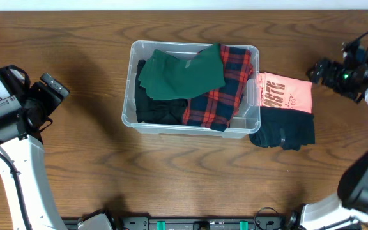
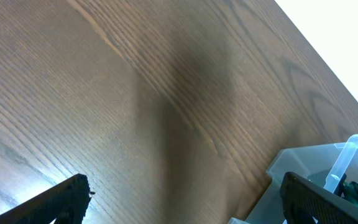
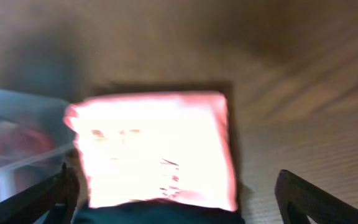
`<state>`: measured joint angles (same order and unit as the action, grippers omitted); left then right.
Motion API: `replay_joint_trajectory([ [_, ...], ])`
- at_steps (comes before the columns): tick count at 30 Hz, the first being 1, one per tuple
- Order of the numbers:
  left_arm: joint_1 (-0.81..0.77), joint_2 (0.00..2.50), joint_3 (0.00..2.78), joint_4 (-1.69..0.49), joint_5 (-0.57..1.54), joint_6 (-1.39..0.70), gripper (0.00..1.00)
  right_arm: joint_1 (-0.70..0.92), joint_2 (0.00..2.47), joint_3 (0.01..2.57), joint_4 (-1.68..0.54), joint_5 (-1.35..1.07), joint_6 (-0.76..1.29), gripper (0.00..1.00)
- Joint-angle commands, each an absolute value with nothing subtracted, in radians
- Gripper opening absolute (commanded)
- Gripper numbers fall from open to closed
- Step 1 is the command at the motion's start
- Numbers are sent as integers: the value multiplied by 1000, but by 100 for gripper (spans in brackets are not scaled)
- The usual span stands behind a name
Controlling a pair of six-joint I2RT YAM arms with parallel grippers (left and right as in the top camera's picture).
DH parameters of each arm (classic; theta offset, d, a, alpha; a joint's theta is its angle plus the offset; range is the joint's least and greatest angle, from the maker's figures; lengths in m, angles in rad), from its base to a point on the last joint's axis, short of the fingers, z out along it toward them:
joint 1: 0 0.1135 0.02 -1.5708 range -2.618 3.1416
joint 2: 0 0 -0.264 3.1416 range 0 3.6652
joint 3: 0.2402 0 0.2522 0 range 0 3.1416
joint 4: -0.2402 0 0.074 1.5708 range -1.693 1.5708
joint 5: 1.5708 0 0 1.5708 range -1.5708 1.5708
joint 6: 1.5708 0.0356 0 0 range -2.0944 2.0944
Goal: Pack container
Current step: 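Release the green shirt in the container and move right gripper to pink shirt, then grasp the pink printed shirt and carry it into the container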
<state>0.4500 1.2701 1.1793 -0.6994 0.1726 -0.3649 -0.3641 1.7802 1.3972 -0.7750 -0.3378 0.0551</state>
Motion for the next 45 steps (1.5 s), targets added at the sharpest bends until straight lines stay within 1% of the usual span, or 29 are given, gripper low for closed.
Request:
replay_joint_trajectory([
  [1,454,1274,1184,-699,163,-352,98,-368,1875,1393,-786,-356,-15,96],
  [5,454,1274,1184,-699,163,-352,98,-367,1973,1393,-793,-359,-17,91],
  [10,454,1274,1184,-699,163,-352,98,-368,2066,1393,-788,-383,-59,89],
  [11,454,1274,1184,-699,163,-352,98,-368,2083,1393,-782,-421,-71,85],
  [14,454,1274,1184,-699,163,-352,98,-367,2099,1393,-772,-483,-84,80],
  [15,454,1274,1184,-699,163,-352,98,-366,2105,1393,-766,-497,-84,73],
  [17,454,1274,1184,-699,163,-352,98,-366,2106,1392,-756,-529,-88,53],
  [18,454,1274,1184,-699,163,-352,98,-366,2106,1392,-755,-529,-88,50],
  [22,454,1274,1184,-699,163,-352,98,-369,2098,1393,-752,-531,-88,27],
  [23,454,1274,1184,-699,163,-352,98,-369,2086,1393,-752,-539,-88,25],
  [24,454,1274,1184,-699,163,-352,98,-369,2070,1394,-752,-561,-87,21],
  [25,454,1274,1184,-699,163,-352,98,-369,2055,1396,-755,-591,-78,15],
  [27,454,1274,1184,-699,163,-352,98,-369,2003,1411,-777,-699,-57,10],
  [29,454,1274,1184,-699,163,-352,98,-369,1928,1431,-785,-828,-56,1],
  [31,454,1274,1184,-699,163,-352,98,-365,1846,1449,-778,-887,-36,1],
  [36,454,1274,1184,-699,163,-352,98,-340,1622,1480,-731,-888,26,1],
  [39,454,1274,1184,-699,163,-352,98,-313,1502,1480,-671,-896,105,1],
  [41,454,1274,1184,-699,163,-352,98,-286,1447,1480,-625,-946,178,1],
  [45,454,1274,1184,-699,163,-352,98,-216,1412,1480,-551,-1042,250,1],
])
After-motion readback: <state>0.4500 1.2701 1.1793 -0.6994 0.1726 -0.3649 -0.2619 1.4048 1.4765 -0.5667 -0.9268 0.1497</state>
